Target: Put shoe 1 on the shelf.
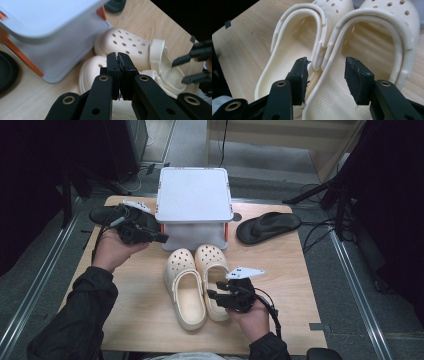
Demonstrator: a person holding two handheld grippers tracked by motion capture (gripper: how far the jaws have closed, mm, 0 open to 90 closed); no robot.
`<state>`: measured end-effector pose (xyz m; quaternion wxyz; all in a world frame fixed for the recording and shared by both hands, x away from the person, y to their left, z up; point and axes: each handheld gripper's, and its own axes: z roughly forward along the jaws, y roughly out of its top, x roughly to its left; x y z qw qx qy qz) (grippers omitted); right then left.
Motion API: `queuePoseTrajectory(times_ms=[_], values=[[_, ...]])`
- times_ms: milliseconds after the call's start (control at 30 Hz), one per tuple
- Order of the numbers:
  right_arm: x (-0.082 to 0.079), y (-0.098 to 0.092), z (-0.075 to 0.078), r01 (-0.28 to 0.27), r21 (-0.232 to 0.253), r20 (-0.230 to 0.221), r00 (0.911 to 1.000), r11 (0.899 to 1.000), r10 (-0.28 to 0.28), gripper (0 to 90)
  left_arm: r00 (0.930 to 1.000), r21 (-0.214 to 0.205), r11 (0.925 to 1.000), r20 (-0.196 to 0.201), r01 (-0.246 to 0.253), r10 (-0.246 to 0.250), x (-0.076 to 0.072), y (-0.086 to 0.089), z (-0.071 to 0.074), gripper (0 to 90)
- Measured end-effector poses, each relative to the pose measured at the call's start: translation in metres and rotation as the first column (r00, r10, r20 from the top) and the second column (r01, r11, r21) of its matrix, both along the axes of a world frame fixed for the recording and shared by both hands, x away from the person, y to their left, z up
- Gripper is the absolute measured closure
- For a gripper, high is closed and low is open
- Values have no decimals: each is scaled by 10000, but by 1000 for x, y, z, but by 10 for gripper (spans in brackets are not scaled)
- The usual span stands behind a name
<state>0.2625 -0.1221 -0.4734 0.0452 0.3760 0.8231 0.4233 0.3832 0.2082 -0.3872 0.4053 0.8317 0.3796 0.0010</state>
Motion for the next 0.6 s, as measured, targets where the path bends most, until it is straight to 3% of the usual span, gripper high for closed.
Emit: queuePoseTrajectory(times_ms=[133,300,600], values=[[-1,3,-6,-108,-93,-168,9998,9999,107,536,9997,-165,9997,147,-177,180,14,2,16,887],[-2,5,-8,-50,-112,-167,9998,9999,48,515,9985,129,9996,480,-260,253,32,-1,30,885],[-1,8,-9,-31,-85,-97,9999,10000,30,512,9986,145,9986,149,-515,513,66,-4,23,884]])
